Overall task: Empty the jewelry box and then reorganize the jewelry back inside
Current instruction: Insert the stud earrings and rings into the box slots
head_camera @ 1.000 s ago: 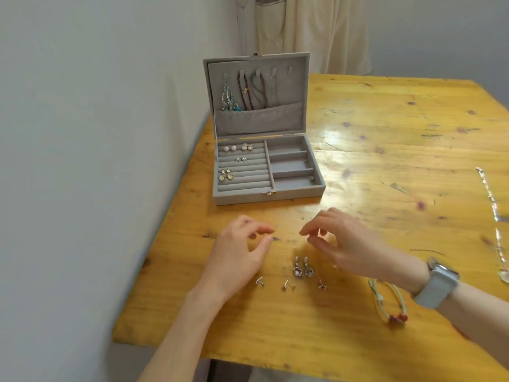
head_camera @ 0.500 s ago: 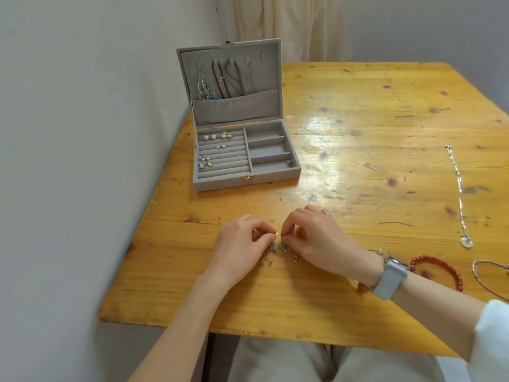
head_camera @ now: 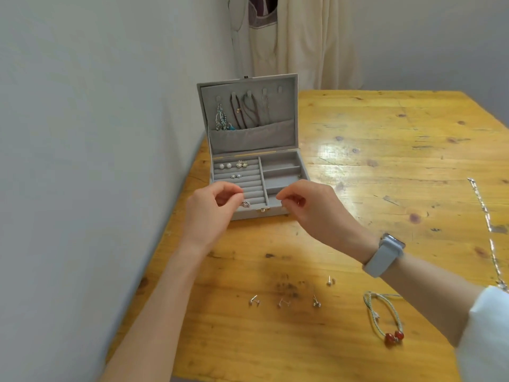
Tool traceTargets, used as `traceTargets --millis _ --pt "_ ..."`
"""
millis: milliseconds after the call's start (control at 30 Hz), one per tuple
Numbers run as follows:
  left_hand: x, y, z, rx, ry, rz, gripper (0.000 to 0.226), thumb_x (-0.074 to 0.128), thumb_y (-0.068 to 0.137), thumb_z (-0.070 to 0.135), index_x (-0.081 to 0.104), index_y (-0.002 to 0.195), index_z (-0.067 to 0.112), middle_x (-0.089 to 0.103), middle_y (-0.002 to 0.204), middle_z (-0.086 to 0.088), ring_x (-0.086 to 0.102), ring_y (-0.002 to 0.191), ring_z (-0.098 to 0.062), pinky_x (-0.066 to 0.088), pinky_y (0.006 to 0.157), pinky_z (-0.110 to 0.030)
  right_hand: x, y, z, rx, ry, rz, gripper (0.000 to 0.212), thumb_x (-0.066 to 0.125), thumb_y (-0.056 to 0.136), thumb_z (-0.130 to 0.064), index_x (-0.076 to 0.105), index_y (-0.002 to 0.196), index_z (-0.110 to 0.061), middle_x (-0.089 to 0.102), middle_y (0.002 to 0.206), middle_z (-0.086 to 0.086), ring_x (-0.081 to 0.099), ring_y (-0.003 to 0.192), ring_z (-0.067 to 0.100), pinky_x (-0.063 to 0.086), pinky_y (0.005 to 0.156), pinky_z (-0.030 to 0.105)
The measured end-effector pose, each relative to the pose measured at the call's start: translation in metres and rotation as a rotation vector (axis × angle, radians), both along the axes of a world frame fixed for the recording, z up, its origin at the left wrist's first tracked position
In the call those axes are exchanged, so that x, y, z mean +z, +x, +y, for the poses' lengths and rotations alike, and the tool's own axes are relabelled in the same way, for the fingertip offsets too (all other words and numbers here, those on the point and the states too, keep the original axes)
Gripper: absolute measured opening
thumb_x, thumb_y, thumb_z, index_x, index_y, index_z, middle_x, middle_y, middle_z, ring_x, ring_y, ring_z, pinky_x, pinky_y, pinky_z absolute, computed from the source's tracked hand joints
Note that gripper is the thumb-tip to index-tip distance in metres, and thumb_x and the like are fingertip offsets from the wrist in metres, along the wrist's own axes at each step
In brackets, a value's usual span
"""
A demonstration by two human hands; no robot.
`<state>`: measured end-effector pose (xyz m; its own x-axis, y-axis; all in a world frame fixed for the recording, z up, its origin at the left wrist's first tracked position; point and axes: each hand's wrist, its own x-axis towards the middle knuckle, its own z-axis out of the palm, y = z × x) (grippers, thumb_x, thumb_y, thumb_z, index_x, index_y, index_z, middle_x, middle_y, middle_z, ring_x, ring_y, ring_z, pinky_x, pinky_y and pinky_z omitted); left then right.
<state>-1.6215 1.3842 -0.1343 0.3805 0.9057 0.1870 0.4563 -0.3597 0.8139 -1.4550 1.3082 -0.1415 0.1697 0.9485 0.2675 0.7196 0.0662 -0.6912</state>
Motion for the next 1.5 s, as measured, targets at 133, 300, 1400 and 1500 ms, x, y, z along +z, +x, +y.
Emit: traceTargets --millis 133,300,1400,1500 --pt "-0.002 -0.010 0.012 -0.186 -0.142 0.077 0.014 0.070 0.078 0.014 0.069 0.074 0.028 0.068 0.071 0.011 0.061 0.066 0.000 0.047 0.066 -0.015 -0.001 -0.003 0.004 0.159 -0.154 -0.046 0.021 0.053 0.089 -0.008 0.068 0.102 -0.013 0.058 0.086 -0.012 0.049 0.066 -0.009 0.040 0.067 0.001" --pt "-0.018 -0.004 0.033 -0.164 -0.078 0.231 0.011 0.069 0.079 0.019 0.068 0.076 0.029 0.067 0.075 0.014 0.061 0.074 -0.003 0.046 0.066 -0.013 -0.014 -0.004 0.028 0.140 -0.236 0.026 0.013 0.055 0.087 -0.010 0.066 0.092 -0.016 0.062 0.080 -0.009 0.057 0.071 0.000 0.045 0.068 0.008" --pt "-0.054 0.036 0.062 0.063 0.408 0.403 0.023 0.065 0.077 0.005 0.073 0.094 0.019 0.067 0.091 0.002 0.055 0.091 -0.022 0.029 0.073 -0.030 -0.040 0.013 0.107 -0.010 -0.144 -0.072 0.021 0.047 0.090 -0.007 0.065 0.101 -0.011 0.052 0.092 -0.001 0.046 0.080 0.009 0.035 0.070 0.011" --pt "-0.056 0.033 0.060 0.098 0.424 0.391 0.024 0.065 0.076 0.007 0.073 0.095 0.019 0.064 0.092 0.003 0.052 0.092 -0.020 0.028 0.072 -0.030 -0.040 0.015 0.098 -0.011 -0.112 -0.058 0.026 0.044 0.091 -0.005 0.065 0.106 -0.011 0.057 0.101 0.002 0.046 0.083 0.007 0.032 0.069 0.008"
